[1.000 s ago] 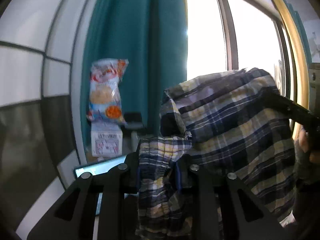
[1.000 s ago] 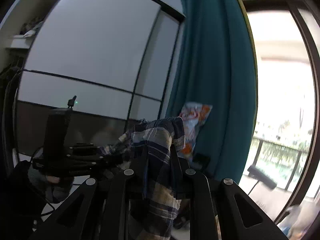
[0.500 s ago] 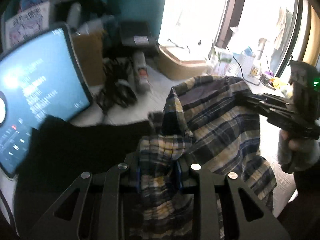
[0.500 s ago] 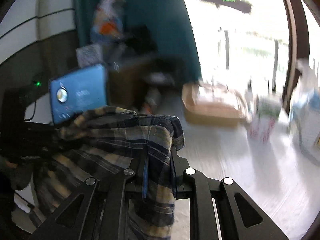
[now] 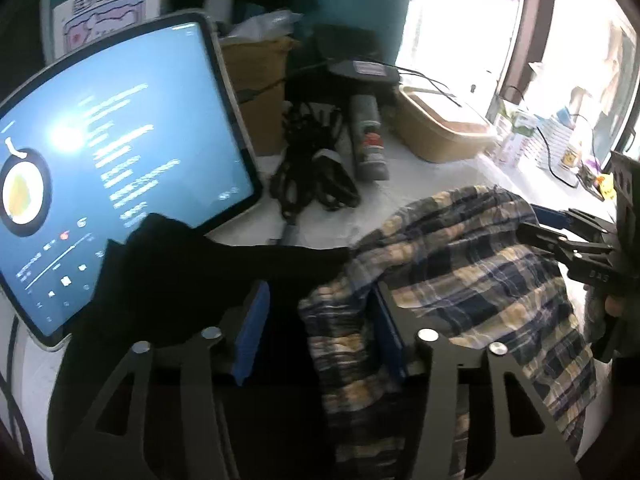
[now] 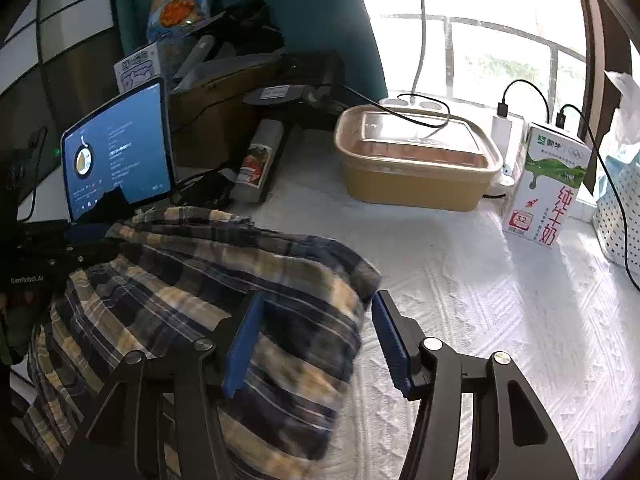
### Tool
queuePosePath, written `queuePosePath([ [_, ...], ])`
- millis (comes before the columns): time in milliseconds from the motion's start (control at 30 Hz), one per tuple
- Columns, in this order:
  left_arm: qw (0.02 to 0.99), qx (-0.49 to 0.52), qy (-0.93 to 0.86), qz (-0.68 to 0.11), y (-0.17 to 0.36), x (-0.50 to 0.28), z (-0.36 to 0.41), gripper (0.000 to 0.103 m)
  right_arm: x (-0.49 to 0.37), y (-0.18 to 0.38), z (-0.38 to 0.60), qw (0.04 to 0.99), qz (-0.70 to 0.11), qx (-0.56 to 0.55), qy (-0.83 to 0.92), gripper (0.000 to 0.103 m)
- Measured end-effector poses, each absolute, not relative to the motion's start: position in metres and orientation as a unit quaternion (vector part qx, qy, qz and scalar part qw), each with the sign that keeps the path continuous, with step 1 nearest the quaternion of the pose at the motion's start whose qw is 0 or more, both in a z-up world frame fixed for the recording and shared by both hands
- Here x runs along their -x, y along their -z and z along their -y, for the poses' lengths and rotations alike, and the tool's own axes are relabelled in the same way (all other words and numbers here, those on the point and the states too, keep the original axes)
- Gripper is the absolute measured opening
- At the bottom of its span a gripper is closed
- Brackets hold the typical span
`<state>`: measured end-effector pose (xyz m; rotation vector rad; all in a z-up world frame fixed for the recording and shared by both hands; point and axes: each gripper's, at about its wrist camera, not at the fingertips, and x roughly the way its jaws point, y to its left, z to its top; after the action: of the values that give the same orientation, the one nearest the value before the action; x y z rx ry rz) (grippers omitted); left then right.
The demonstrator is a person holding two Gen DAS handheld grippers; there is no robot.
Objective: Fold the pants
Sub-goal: 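Lower the folded pants onto the desk and open both grippers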
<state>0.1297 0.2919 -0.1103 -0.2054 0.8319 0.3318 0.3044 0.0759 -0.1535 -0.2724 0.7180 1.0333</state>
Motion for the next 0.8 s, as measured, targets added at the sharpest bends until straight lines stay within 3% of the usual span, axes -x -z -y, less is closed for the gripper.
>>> queuePosePath([
  [400, 0.939, 0.079, -0.131, -0.307, 0.056, -0.101, -0.247, 0.059, -0.282, 0.147, -0.046, 0.804, -0.335, 0.161, -0.464, 0.059],
  [800, 0.904, 0.081, -0.120, -0.402, 0.121, -0.125, -0.242, 0.059, -0.242, 0.152, -0.022, 0.798, -0.345, 0.188, -0.457, 0.062],
])
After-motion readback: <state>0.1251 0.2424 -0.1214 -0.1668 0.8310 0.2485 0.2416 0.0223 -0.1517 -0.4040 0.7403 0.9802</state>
